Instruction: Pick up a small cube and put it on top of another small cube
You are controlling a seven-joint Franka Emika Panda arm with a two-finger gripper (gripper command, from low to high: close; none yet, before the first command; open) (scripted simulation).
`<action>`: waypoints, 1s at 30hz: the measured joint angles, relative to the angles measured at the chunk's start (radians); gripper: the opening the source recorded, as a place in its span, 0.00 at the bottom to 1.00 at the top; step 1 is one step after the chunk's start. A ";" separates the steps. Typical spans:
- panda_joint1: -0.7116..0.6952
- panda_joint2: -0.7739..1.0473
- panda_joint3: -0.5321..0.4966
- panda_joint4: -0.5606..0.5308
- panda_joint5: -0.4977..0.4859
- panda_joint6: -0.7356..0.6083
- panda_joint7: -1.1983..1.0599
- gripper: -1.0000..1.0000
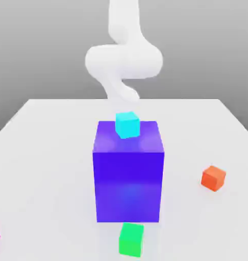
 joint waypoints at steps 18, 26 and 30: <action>-0.090 0.659 -0.263 0.048 0.190 0.154 -0.152 0.50; -0.196 0.947 -0.301 0.068 0.267 0.223 -0.214 0.50; -0.247 1.087 -0.326 0.078 0.284 0.261 -0.231 0.50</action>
